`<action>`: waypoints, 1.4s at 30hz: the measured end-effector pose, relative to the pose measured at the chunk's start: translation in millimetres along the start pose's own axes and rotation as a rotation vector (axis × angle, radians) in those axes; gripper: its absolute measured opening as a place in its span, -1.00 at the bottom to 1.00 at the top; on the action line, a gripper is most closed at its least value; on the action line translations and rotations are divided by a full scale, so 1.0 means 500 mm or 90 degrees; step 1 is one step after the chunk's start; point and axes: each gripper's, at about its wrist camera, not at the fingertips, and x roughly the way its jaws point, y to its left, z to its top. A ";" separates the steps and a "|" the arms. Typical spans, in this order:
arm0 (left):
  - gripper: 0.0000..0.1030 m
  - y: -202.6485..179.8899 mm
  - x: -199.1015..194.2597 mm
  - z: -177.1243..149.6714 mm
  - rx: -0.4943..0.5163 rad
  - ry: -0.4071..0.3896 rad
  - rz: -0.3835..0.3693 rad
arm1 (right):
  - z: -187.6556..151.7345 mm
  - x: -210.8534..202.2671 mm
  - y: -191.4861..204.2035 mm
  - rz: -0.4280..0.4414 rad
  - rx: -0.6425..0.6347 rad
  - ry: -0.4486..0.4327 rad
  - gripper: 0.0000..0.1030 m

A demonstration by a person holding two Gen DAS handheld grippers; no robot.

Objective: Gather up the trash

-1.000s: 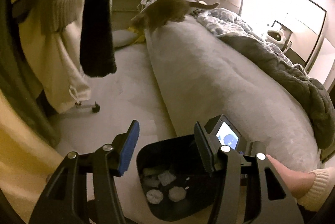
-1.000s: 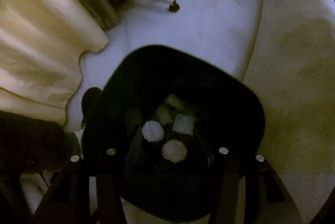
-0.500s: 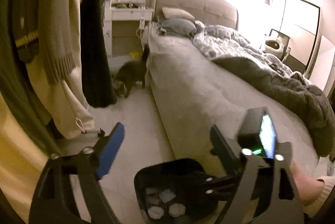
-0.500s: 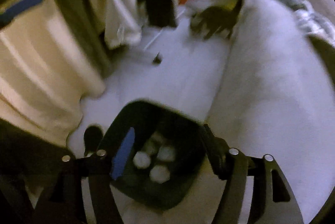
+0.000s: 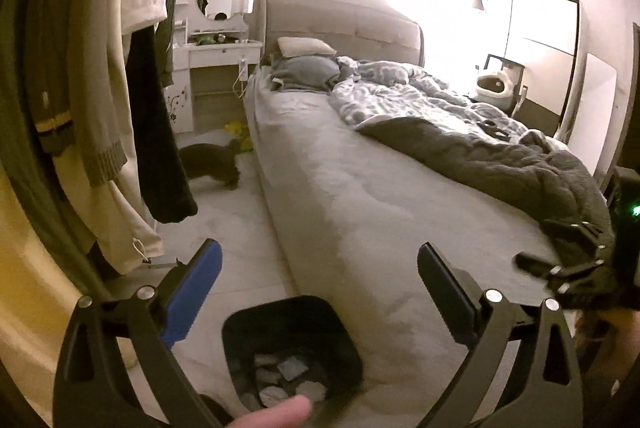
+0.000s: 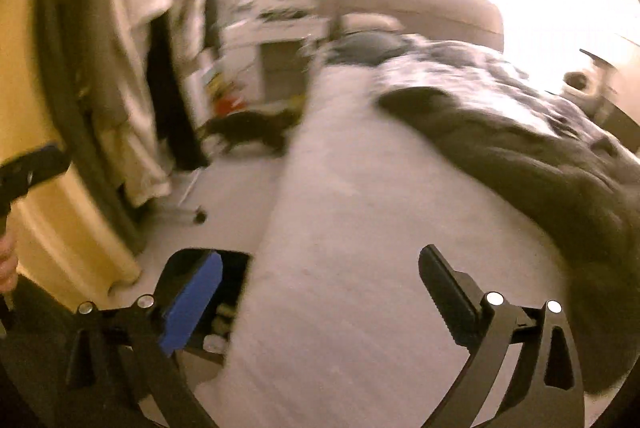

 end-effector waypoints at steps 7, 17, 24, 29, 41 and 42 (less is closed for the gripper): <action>0.94 -0.051 -0.063 -0.045 0.034 0.007 0.014 | -0.058 -0.174 -0.077 -0.078 0.036 -0.080 0.93; 0.94 -0.089 -0.076 -0.108 0.068 0.009 0.028 | -0.155 -0.267 -0.100 -0.110 0.020 -0.090 0.93; 0.93 -0.073 -0.062 -0.129 0.047 0.025 0.040 | -0.168 -0.246 -0.151 -0.059 0.066 -0.043 0.93; 0.93 -0.061 -0.057 -0.137 0.021 0.046 0.037 | -0.174 -0.256 -0.145 -0.038 0.071 -0.053 0.93; 0.94 -0.067 -0.049 -0.140 0.034 0.059 0.045 | -0.167 -0.248 -0.151 -0.009 0.065 -0.041 0.93; 0.94 -0.067 -0.048 -0.140 0.034 0.060 0.044 | -0.167 -0.248 -0.151 -0.009 0.065 -0.041 0.93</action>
